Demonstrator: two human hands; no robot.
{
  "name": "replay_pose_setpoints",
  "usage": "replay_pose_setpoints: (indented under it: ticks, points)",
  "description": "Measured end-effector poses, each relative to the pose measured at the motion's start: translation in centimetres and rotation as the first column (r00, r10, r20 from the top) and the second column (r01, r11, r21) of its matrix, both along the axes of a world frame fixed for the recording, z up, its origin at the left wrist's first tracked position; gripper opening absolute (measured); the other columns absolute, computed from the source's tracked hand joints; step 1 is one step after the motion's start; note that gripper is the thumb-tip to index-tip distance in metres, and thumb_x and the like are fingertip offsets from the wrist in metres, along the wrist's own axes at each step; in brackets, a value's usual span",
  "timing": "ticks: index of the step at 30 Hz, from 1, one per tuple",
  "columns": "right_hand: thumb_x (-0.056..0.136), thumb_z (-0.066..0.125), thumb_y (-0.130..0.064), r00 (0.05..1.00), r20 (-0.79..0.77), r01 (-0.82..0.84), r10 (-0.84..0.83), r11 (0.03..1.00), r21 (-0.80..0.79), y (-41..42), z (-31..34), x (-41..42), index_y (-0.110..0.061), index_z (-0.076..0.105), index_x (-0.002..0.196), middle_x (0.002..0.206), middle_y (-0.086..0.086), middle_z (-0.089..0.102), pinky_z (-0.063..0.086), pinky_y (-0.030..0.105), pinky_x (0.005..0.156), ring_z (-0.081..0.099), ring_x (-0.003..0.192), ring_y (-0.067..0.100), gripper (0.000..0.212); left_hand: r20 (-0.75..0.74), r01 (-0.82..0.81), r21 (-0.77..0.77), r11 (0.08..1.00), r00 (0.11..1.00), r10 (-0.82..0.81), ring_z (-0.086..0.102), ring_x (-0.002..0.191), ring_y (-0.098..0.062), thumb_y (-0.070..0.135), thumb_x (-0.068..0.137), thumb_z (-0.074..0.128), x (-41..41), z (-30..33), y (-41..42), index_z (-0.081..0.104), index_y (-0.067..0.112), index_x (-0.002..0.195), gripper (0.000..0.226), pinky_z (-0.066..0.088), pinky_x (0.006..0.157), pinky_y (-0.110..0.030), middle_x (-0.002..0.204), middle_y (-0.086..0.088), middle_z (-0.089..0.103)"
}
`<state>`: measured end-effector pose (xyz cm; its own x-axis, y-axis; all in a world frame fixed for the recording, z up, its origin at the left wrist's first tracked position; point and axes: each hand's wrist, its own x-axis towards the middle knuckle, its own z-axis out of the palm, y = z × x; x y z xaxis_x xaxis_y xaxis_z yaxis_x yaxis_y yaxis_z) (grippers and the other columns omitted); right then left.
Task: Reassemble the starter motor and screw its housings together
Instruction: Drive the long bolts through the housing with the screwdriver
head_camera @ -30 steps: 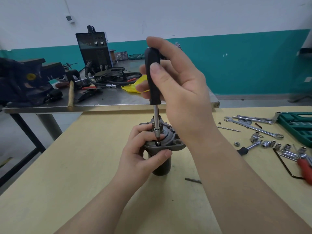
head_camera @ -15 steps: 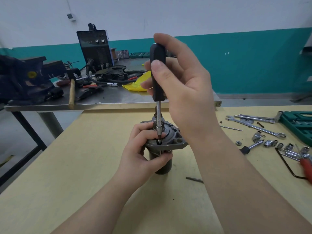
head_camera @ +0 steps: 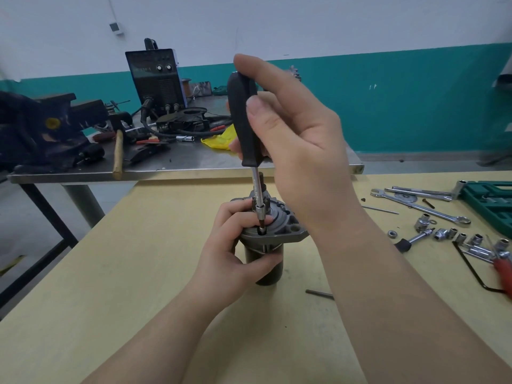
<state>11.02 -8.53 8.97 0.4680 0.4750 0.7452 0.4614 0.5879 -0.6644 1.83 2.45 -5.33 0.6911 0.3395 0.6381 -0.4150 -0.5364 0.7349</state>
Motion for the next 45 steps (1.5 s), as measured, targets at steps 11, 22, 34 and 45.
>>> replay_pose_setpoints:
  ticks: [11, 22, 34, 45]
  points:
    - [0.103, 0.068, -0.013, 0.991, 0.057, 0.125, -0.124, 0.992, -0.029, 0.1, 0.3, -0.4, -0.032, 0.062, 0.134, 0.090, -0.013, 0.066, 0.062, 0.050, 0.084, 0.068, 0.086, 0.022, 0.037, -0.050, 0.067, 0.063, 0.996, 0.997, -0.064, 0.045, 0.149, -0.034, 0.016, 0.078, 0.083, -0.5, 0.1, 1.4, 0.069, 0.037, 0.133, 0.060, 0.044, 0.115, -0.064, 0.146, 0.002, 0.051]
    - [0.103, 0.066, -0.004, 0.998, 0.019, 0.054, -0.053, 0.998, -0.019, -0.4, 0.4, -0.4, -0.029, 0.057, 0.139, 0.093, 0.004, 0.076, 0.066, 0.043, 0.083, 0.076, 0.080, 0.029, 0.044, -0.044, 0.043, 0.089, 0.995, 0.998, -0.039, 0.044, 0.150, -0.033, 0.017, 0.080, 0.083, -0.4, -0.2, 1.5, 0.069, 0.039, 0.135, 0.061, 0.044, 0.115, -0.064, 0.147, 0.004, 0.052]
    - [0.104, 0.065, -0.013, 0.993, 0.019, 0.115, -0.115, 0.993, -0.028, -0.4, 0.5, -0.6, -0.032, 0.064, 0.134, 0.100, -0.012, 0.074, 0.065, 0.037, 0.081, 0.076, 0.090, 0.023, 0.035, -0.045, 0.041, 0.089, 0.995, 0.998, -0.037, 0.043, 0.150, -0.037, 0.017, 0.081, 0.084, -0.5, -0.3, 1.4, 0.069, 0.036, 0.134, 0.058, 0.044, 0.114, -0.066, 0.146, -0.002, 0.052]
    - [0.098, 0.073, -0.024, 0.744, 0.359, 0.589, -0.563, 0.807, 0.044, -0.5, 0.5, -1.5, -0.024, 0.063, 0.134, 0.088, -0.018, 0.064, 0.062, 0.031, 0.073, 0.067, 0.074, 0.007, 0.038, -0.070, 0.018, 0.079, 0.997, 0.998, -0.012, 0.055, 0.133, -0.040, 0.013, 0.080, 0.085, -0.6, -0.3, 1.2, 0.072, 0.032, 0.126, 0.051, 0.047, 0.106, -0.067, 0.137, 0.000, 0.054]
